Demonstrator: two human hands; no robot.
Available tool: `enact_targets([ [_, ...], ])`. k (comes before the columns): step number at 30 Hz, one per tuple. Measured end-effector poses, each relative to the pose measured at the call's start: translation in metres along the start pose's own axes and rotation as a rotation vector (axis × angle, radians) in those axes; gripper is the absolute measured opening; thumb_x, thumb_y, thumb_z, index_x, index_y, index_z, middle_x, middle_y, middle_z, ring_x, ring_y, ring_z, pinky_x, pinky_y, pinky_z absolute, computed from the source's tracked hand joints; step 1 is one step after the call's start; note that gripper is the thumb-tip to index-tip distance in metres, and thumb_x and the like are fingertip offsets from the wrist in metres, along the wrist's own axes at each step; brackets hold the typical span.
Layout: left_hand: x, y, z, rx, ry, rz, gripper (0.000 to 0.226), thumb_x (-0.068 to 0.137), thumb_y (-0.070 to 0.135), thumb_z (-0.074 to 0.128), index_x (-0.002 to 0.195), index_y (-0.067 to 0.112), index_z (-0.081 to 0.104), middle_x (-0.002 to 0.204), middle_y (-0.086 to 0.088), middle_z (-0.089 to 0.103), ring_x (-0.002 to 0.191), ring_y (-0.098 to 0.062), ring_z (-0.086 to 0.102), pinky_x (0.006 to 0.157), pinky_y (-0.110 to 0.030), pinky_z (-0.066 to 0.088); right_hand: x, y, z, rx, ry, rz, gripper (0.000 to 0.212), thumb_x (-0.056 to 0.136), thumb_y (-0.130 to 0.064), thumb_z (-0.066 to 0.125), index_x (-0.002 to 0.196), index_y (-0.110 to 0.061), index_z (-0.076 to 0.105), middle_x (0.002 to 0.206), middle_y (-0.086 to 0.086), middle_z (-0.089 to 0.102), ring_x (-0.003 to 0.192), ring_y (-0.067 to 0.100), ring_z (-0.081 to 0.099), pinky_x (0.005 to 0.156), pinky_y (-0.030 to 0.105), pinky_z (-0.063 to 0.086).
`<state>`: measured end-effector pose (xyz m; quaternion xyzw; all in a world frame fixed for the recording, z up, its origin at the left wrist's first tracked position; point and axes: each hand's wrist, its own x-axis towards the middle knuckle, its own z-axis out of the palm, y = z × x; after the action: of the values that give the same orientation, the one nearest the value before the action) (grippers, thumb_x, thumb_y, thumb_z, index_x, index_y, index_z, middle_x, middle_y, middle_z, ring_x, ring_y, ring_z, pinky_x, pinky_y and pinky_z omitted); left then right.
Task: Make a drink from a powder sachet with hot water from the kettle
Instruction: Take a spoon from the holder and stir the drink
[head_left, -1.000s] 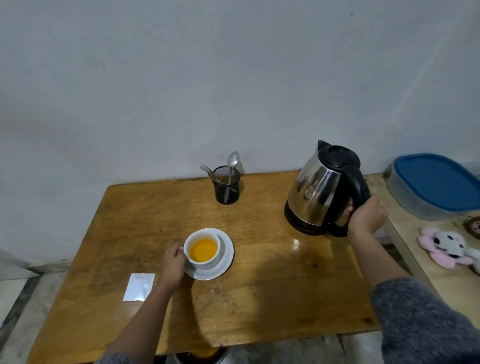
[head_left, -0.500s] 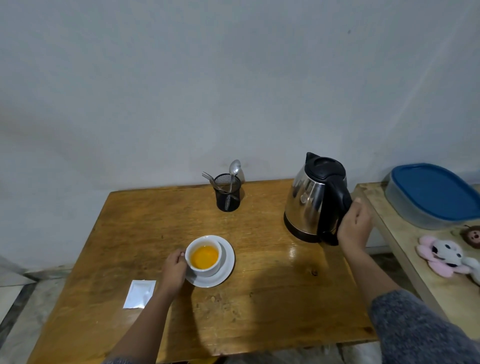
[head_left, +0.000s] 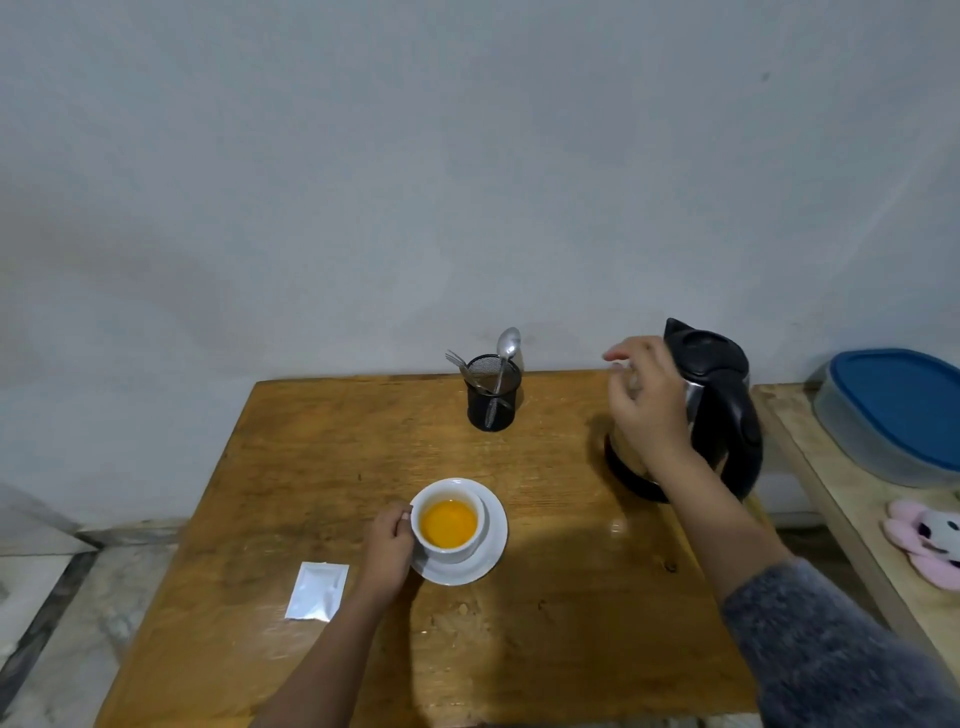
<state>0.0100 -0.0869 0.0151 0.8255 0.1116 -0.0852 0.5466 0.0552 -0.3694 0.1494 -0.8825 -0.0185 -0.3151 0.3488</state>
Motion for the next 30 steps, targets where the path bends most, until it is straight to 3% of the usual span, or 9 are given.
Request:
enact_targets([
  [3, 0.001, -0.003, -0.001, 0.035, -0.003, 0.008, 0.023, 0.097, 0.020, 0.039, 0.100, 0.021, 0.062, 0.102, -0.002, 0.063, 0.096, -0.016, 0.059, 0.079, -0.027, 0.046, 0.006, -0.010, 0.049, -0.042, -0.141, 0.015, 0.014, 0.087, -0.003, 0.051, 0.097, -0.004, 0.061, 0.102, 0.009, 0.056, 0.091, 0.017, 0.054, 0.077, 0.030, 0.046],
  [6, 0.001, -0.007, -0.003, 0.049, 0.005, 0.024, 0.025, 0.097, 0.022, 0.038, 0.104, 0.021, 0.062, 0.105, 0.000, 0.062, 0.098, -0.015, 0.058, 0.076, -0.022, 0.044, 0.014, -0.016, 0.095, -0.009, -0.226, 0.182, 0.017, 0.087, -0.003, 0.051, 0.100, -0.004, 0.061, 0.101, 0.008, 0.056, 0.086, 0.018, 0.053, 0.073, 0.026, 0.045],
  [9, 0.000, -0.007, -0.005, 0.036, 0.002, 0.032, 0.027, 0.098, 0.021, 0.037, 0.107, 0.019, 0.061, 0.109, -0.002, 0.059, 0.098, -0.011, 0.054, 0.073, -0.014, 0.039, 0.030, -0.012, 0.135, 0.086, -0.297, 0.468, 0.017, 0.083, 0.000, 0.052, 0.094, -0.003, 0.064, 0.091, 0.009, 0.060, 0.081, 0.019, 0.055, 0.068, 0.022, 0.042],
  [12, 0.005, -0.010, -0.007, 0.043, -0.025, 0.039, 0.025, 0.098, 0.019, 0.036, 0.102, 0.023, 0.060, 0.111, -0.003, 0.058, 0.097, -0.008, 0.054, 0.074, -0.011, 0.038, 0.048, -0.001, 0.168, 0.198, -0.351, 0.807, 0.009, 0.080, -0.003, 0.052, 0.078, -0.007, 0.061, 0.093, 0.017, 0.071, 0.084, 0.028, 0.066, 0.073, 0.036, 0.050],
  [15, 0.011, -0.013, -0.010, 0.057, -0.065, 0.031, 0.022, 0.098, 0.020, 0.037, 0.101, 0.029, 0.057, 0.111, -0.001, 0.057, 0.091, 0.004, 0.050, 0.069, 0.000, 0.036, 0.061, 0.004, 0.188, 0.289, -0.279, 1.010, 0.011, 0.084, -0.002, 0.055, 0.094, -0.001, 0.059, 0.088, 0.017, 0.069, 0.062, 0.021, 0.069, 0.065, 0.030, 0.058],
  [17, 0.013, -0.016, -0.012, 0.057, -0.087, 0.040, 0.021, 0.098, 0.021, 0.039, 0.101, 0.030, 0.057, 0.110, -0.001, 0.057, 0.093, 0.004, 0.050, 0.069, 0.000, 0.037, 0.067, 0.004, 0.195, 0.195, -0.311, 1.002, 0.010, 0.085, -0.001, 0.055, 0.094, 0.001, 0.055, 0.081, 0.013, 0.064, 0.047, 0.015, 0.065, 0.047, 0.019, 0.055],
  [22, 0.017, -0.021, -0.013, 0.047, -0.112, 0.041, 0.023, 0.097, 0.026, 0.039, 0.105, 0.025, 0.060, 0.109, -0.002, 0.057, 0.097, -0.004, 0.054, 0.073, -0.011, 0.040, 0.073, 0.006, 0.211, 0.040, -0.487, 1.000, 0.013, 0.081, 0.004, 0.056, 0.072, -0.002, 0.050, 0.072, 0.012, 0.052, 0.059, 0.025, 0.065, 0.068, 0.036, 0.062],
  [26, 0.020, -0.022, -0.012, 0.044, -0.110, 0.008, 0.023, 0.097, 0.024, 0.039, 0.106, 0.024, 0.061, 0.111, -0.001, 0.057, 0.099, -0.008, 0.055, 0.075, -0.011, 0.040, 0.075, 0.006, 0.217, 0.012, -0.530, 1.035, 0.020, 0.084, 0.005, 0.056, 0.069, -0.005, 0.046, 0.077, 0.011, 0.050, 0.042, 0.017, 0.056, 0.025, 0.016, 0.042],
  [30, 0.020, -0.022, -0.012, 0.069, -0.113, 0.015, 0.019, 0.096, 0.026, 0.040, 0.099, 0.032, 0.057, 0.109, 0.001, 0.055, 0.096, -0.004, 0.053, 0.072, -0.008, 0.039, 0.077, 0.007, 0.223, -0.061, -0.575, 1.038, 0.015, 0.087, 0.007, 0.054, 0.095, -0.005, 0.048, 0.073, 0.011, 0.045, 0.053, 0.017, 0.048, 0.020, 0.011, 0.028],
])
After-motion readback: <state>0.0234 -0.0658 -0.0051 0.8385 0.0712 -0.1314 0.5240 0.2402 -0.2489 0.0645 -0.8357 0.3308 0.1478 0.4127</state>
